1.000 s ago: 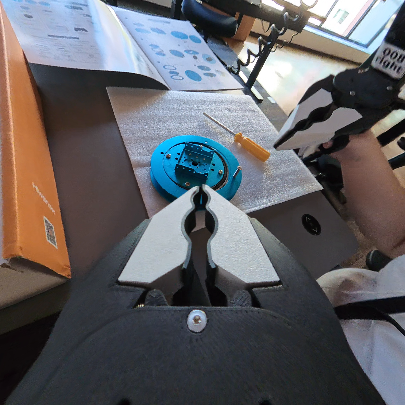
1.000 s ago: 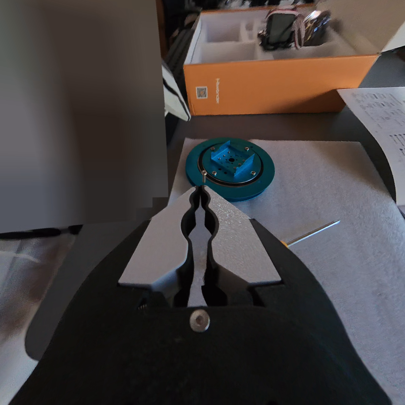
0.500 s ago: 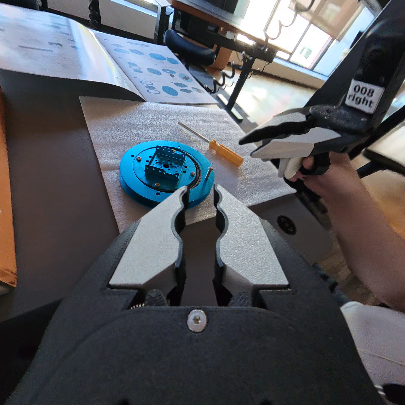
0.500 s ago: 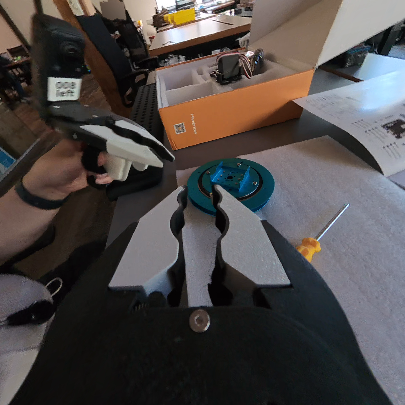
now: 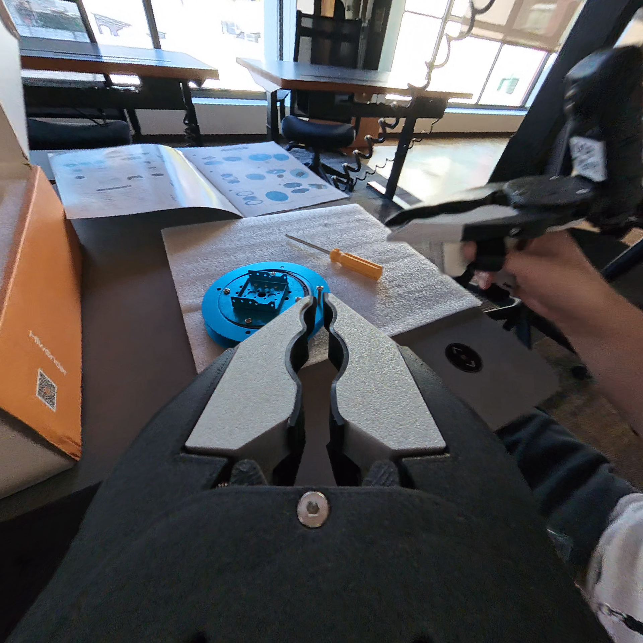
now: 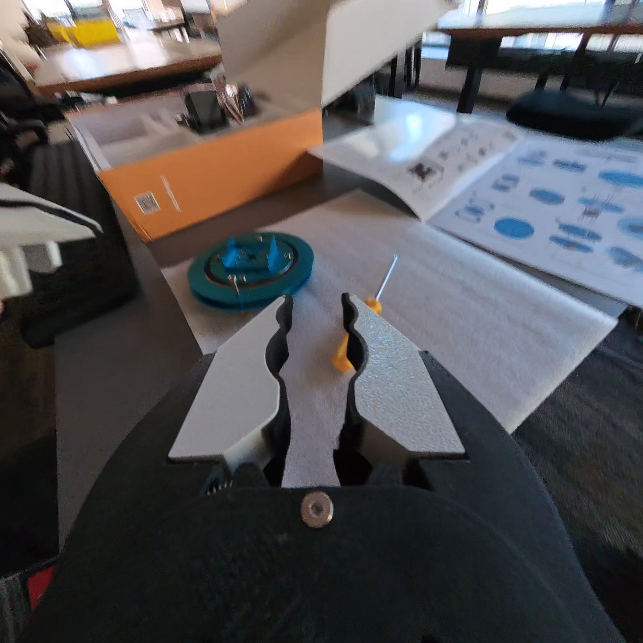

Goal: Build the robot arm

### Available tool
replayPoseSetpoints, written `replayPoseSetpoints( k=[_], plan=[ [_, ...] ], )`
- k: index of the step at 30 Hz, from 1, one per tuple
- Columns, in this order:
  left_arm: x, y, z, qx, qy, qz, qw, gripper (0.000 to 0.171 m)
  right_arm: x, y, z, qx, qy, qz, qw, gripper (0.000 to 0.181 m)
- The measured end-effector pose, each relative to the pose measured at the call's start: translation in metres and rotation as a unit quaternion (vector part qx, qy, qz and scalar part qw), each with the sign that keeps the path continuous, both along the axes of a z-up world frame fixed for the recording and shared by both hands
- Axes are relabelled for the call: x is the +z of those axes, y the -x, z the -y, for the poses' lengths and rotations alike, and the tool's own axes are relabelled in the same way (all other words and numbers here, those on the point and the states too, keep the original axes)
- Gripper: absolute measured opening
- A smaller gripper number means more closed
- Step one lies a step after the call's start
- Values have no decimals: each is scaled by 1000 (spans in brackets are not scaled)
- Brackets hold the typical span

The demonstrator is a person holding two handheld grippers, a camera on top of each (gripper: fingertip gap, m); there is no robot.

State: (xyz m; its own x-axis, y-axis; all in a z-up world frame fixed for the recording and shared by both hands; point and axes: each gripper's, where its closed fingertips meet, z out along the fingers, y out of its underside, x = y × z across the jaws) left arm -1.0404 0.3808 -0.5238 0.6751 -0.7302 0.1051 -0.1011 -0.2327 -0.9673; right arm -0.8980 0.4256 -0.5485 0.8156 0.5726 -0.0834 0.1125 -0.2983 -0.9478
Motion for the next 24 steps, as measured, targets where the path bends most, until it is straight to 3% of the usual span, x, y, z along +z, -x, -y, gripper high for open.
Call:
replayPoseSetpoints(
  k=[7, 9, 10, 13, 20, 24],
  plan=[
    [19, 8, 12, -18, -2, 17, 1000, 3, -49, -7, -11, -59, 102, 134, 984, 41],
    [21, 11, 13, -20, -8, 10, 1000, 4, -62, -14, -14, -68, 122, 171, 975, 19],
    [21, 10, 14, -27, -10, 6, 1000, 5, -61, -14, -15, -64, 113, 174, 976, 18],
    [21, 6, 20, -61, -23, -13, 998, 8, -40, -26, -10, -59, 96, 192, 975, 13],
    [35, -30, -6, -101, -152, -120, 976, 22, 57, -30, 23, 62, 89, 311, 944, 10],
    [18, -85, -12, -193, -122, -176, 958, 36, 62, -16, 27, 128, 126, 327, 928, 10]
  ],
)
